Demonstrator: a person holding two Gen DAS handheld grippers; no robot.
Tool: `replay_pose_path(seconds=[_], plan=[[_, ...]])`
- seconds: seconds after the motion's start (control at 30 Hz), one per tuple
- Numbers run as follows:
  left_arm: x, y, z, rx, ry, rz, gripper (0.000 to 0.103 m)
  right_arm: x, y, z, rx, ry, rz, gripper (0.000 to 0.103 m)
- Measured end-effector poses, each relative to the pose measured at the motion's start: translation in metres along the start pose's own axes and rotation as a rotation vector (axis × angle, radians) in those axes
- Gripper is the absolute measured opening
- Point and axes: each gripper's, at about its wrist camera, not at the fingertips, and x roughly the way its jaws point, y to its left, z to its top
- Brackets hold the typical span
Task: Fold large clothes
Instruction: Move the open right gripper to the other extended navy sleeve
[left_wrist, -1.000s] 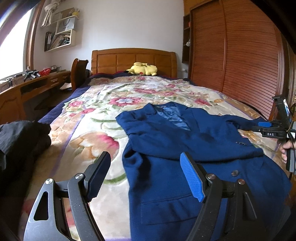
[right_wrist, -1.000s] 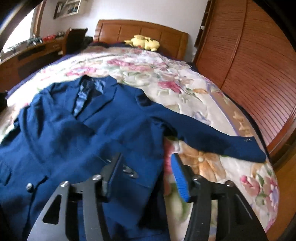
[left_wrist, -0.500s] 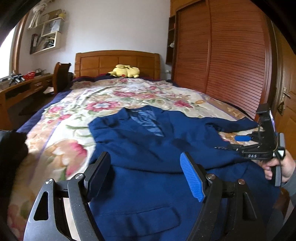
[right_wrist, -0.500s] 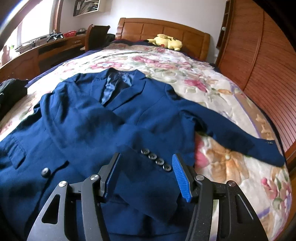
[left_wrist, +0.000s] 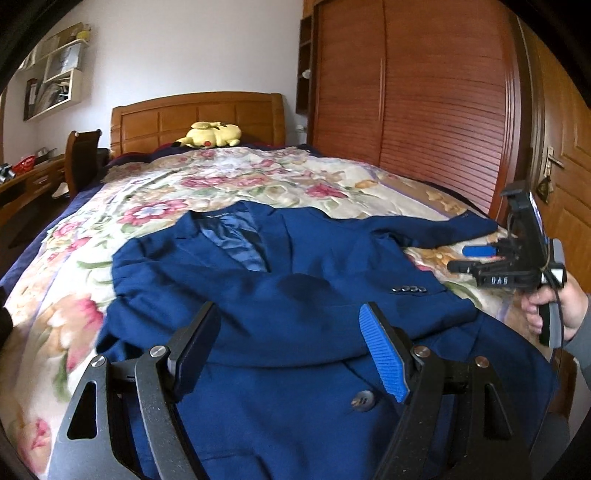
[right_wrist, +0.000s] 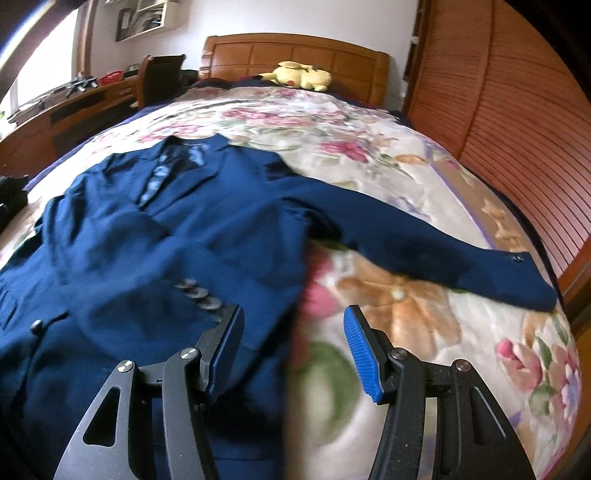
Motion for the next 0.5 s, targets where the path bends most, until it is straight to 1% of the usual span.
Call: replay_pose_path(seconds=[0.07, 0.17, 0.27, 0.37, 0.5], plan=[[0.007, -0.005, 0.0, 0.014, 0.013, 0.001, 0.078, 0.004, -0.013, 0.001, 0.007, -0.016, 0.005, 0.058], [0.017, -0.01, 0.001, 0.021, 0.029, -0.002, 0.078, 0.008, -0.031, 0.004, 0.023, -0.026, -0.021, 0.058], [0.023, -0.015, 0.001, 0.026, 0.039, -0.004, 0.078, 0.015, -0.049, 0.01, 0.04, -0.034, -0.051, 0.071], [0.026, -0.019, 0.0, 0.039, 0.045, 0.001, 0.078, 0.023, -0.071, 0.015, 0.063, -0.037, -0.084, 0.077], [0.029, -0.022, -0.002, 0.047, 0.053, 0.007, 0.078, 0.038, -0.099, 0.023, 0.099, -0.014, -0.118, 0.078]])
